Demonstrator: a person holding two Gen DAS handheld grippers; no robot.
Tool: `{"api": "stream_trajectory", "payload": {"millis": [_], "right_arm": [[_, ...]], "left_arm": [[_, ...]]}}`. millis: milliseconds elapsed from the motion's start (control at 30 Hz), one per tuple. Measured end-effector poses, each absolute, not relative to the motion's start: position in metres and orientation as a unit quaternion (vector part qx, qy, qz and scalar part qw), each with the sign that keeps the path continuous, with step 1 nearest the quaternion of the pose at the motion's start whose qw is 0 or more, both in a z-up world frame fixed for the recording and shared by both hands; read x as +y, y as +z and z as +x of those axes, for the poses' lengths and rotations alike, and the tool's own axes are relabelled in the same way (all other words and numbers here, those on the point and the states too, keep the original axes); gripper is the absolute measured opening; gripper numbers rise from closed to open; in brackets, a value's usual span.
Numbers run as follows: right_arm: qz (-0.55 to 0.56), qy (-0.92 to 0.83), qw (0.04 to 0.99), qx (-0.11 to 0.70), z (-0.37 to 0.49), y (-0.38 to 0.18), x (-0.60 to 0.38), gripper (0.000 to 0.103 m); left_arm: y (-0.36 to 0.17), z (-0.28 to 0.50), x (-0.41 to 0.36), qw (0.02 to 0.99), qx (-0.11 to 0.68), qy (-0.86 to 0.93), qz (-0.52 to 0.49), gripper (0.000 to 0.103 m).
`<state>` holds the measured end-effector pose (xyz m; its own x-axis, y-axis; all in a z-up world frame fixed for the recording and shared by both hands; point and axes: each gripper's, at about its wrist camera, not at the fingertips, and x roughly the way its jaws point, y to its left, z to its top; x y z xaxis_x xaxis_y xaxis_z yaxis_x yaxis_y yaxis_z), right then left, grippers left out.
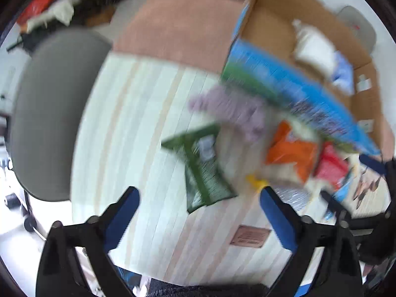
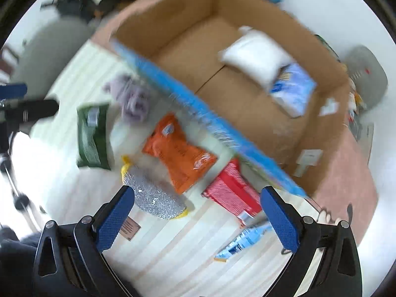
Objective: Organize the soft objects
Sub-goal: 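Grasp the green snack bag with the left tool while the right tool grasps the orange bag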
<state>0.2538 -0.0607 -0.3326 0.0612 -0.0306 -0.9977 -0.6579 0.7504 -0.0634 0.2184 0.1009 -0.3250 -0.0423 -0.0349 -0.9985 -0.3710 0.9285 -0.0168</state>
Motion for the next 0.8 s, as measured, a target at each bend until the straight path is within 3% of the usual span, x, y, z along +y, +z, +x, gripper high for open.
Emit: {"api": "stream_trajectory", "payload": {"millis": [100, 267, 400, 467, 533, 600, 700, 800], "right_arm": [[-0.317, 0.236, 0.662, 0.637, 0.255, -0.362, -0.045, 0.083], [-0.383, 0.251, 0.631, 0.626, 0.254, -0.405, -0.024, 0.078], [-0.423, 0.231, 0.611, 0.628, 0.246, -0.440, -0.020, 0.059], [-0.393, 0.218, 0.621, 0.642, 0.249, -0.439, -0.024, 0.050], [-0.318, 0.205, 0.621, 0.687, 0.255, -0.434, -0.035, 0.047], [-0.198, 0.200, 0.594, 0.754, 0.259, -0.431, -0.052, 0.046], [-0.090, 0.213, 0.573, 0.786, 0.261, -0.424, -0.066, 0.047], [-0.099, 0.204, 0.591, 0.774, 0.264, -0.419, -0.067, 0.067]], "left_arm": [[-0.351, 0.210, 0.110, 0.664, 0.720, 0.129, -0.154, 0.080], [-0.378, 0.206, 0.119, 0.654, 0.723, 0.132, -0.180, 0.080], [-0.398, 0.207, 0.120, 0.642, 0.732, 0.135, -0.183, 0.080], [-0.407, 0.205, 0.119, 0.636, 0.737, 0.131, -0.185, 0.080], [-0.412, 0.202, 0.120, 0.633, 0.739, 0.132, -0.190, 0.080], [-0.417, 0.200, 0.121, 0.629, 0.740, 0.131, -0.198, 0.080], [-0.422, 0.202, 0.120, 0.624, 0.743, 0.128, -0.202, 0.080], [-0.432, 0.206, 0.118, 0.619, 0.750, 0.121, -0.197, 0.080]]}}
